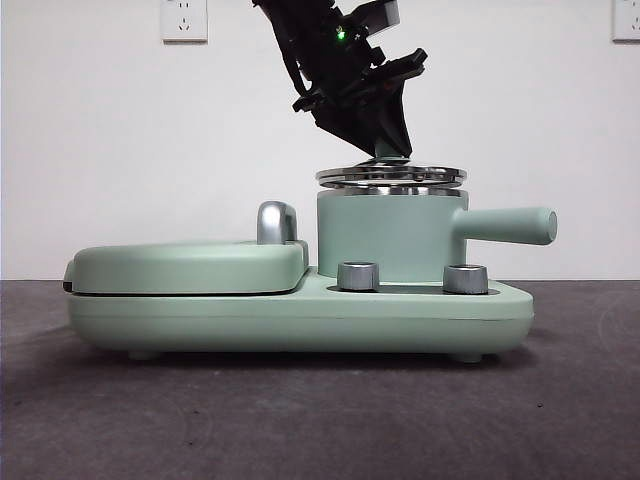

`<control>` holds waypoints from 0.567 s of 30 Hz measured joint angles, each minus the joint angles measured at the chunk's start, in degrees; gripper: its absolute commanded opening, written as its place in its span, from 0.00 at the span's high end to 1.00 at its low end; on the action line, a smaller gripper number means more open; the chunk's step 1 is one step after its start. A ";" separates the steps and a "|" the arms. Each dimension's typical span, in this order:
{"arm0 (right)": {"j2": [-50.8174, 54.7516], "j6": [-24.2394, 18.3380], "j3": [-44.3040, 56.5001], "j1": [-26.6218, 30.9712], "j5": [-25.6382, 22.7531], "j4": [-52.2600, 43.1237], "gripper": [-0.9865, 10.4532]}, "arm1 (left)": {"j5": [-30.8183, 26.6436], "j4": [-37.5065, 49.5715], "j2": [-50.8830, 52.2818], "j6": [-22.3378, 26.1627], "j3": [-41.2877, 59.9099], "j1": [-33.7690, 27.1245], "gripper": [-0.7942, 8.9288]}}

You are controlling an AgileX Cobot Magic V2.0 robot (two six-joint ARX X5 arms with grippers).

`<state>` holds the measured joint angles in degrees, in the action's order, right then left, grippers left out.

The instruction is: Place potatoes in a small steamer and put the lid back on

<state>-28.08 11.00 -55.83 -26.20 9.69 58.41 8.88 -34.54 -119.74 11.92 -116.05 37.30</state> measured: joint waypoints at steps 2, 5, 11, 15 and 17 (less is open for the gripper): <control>0.00 0.26 0.00 0.00 0.85 0.00 0.52 | 0.00 0.09 0.00 0.44 0.00 0.00 0.90; 0.00 0.83 0.00 0.00 0.85 0.00 0.52 | 0.00 0.15 -0.13 0.57 0.00 0.00 0.90; 0.00 1.27 0.00 0.00 0.85 0.00 0.52 | 0.00 1.01 -0.94 0.57 0.00 0.00 0.90; 0.00 1.27 0.00 0.00 0.85 0.00 0.52 | 0.02 0.94 -1.40 0.57 0.00 0.02 0.90; 0.00 1.25 0.00 0.00 0.85 0.00 0.52 | 0.02 0.92 -1.51 0.57 0.00 0.02 0.90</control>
<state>-28.08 12.25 -55.83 -26.20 10.55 58.41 8.91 -33.63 -121.25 12.49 -116.05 37.32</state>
